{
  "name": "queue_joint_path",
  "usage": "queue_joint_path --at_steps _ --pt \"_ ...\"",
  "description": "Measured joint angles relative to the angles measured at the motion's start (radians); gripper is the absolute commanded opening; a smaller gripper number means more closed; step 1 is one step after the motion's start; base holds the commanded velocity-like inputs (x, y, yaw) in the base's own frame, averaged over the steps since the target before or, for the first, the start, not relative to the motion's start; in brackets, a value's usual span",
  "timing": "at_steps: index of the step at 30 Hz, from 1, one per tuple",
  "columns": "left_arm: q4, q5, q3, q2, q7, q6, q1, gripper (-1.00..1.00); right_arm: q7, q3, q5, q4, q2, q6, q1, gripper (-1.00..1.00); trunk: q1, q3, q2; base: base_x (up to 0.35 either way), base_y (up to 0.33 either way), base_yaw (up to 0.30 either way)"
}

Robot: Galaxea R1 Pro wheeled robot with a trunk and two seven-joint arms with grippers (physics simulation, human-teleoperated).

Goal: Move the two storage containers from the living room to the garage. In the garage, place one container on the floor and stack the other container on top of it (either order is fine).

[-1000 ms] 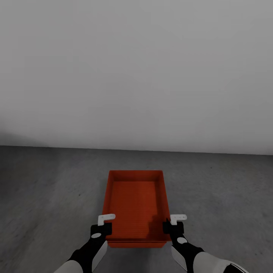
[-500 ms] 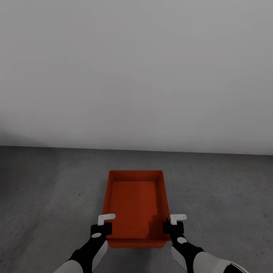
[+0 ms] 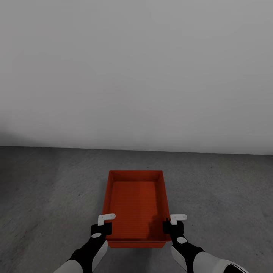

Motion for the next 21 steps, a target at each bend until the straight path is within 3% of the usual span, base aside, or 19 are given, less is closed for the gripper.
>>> queue_joint_path --at_steps 10,11,12,13,14,15,21 --pt "-0.002 -0.01 0.01 -0.002 -0.002 0.004 0.0 -1.0 0.005 -0.003 0.0 0.002 0.0 -0.002 0.0 -1.0 0.0 0.0 0.0 0.0 0.0 0.0" --pt "-0.003 -0.011 0.011 -0.002 -0.002 0.005 0.0 -1.0 0.005 -0.003 0.0 0.002 0.0 -0.002 -0.001 1.0 0.0 0.0 0.0 0.0 0.0 0.0" --pt "-0.017 0.016 0.021 -0.01 0.031 0.008 0.0 1.0 0.015 -0.037 0.011 -0.001 -0.006 -0.009 0.0 1.0 0.006 0.0 0.0 0.0 0.0 0.0" --pt "0.008 -0.006 0.046 -0.005 0.071 0.008 0.001 1.0 0.018 -0.033 0.016 -0.001 -0.006 -0.008 0.0 1.0 0.009 0.0 0.0 0.0 0.0 0.0" --pt "0.016 -0.003 0.044 0.028 0.067 0.01 0.001 1.0 0.022 -0.014 0.026 -0.003 -0.006 -0.004 0.0 1.0 0.009 0.0 0.0 0.0 0.0 0.0" --pt "0.017 -0.004 0.053 0.038 0.073 0.011 0.001 1.0 0.017 -0.037 0.011 -0.001 -0.007 -0.009 0.0 1.0 0.009 0.0 0.0 0.0 0.0 0.0" --pt "0.011 -0.01 0.05 0.037 0.075 0.009 0.001 1.0 0.017 -0.046 0.008 0.0 -0.007 -0.011 0.0 1.0 0.009 0.0 0.0 0.0 0.0 0.0"
